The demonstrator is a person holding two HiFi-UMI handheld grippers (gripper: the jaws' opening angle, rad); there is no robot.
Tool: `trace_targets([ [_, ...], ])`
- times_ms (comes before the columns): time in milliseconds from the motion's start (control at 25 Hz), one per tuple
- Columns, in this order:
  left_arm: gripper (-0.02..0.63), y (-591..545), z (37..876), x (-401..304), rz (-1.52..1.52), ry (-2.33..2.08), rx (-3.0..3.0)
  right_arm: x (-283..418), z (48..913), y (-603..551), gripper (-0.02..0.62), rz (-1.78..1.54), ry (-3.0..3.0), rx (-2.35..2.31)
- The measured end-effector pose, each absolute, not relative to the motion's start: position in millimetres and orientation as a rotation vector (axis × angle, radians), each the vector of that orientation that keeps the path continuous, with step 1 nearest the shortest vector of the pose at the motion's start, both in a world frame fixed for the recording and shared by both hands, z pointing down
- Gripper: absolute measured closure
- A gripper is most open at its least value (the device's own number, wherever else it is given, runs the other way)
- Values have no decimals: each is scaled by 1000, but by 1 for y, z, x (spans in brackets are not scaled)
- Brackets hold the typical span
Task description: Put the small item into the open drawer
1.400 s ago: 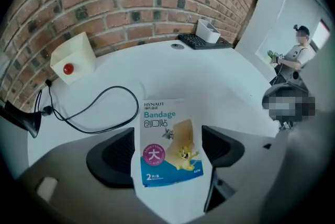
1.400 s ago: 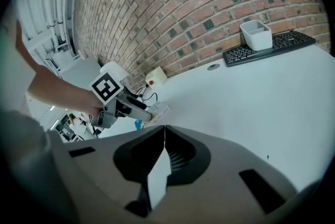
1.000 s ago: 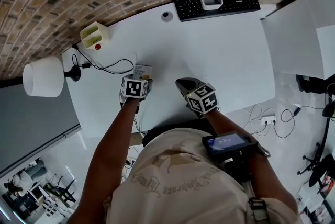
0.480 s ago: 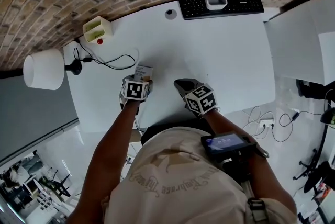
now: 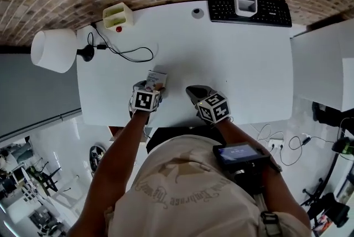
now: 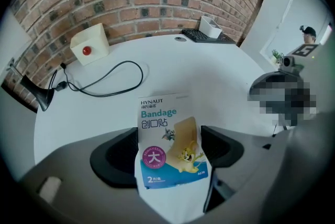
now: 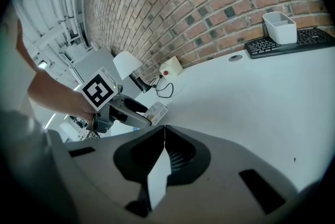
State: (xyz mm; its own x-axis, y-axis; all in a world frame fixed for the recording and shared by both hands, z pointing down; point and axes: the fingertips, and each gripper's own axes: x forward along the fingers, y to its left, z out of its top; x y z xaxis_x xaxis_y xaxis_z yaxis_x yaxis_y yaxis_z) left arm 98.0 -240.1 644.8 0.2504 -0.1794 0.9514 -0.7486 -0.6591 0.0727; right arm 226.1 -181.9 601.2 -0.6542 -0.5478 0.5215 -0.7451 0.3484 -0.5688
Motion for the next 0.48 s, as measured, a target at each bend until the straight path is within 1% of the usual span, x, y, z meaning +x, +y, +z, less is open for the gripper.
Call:
trace_targets([
  [480,229,-199,619,46,1252,-998,1935,166,595,-174,589,1136,-2446,925],
])
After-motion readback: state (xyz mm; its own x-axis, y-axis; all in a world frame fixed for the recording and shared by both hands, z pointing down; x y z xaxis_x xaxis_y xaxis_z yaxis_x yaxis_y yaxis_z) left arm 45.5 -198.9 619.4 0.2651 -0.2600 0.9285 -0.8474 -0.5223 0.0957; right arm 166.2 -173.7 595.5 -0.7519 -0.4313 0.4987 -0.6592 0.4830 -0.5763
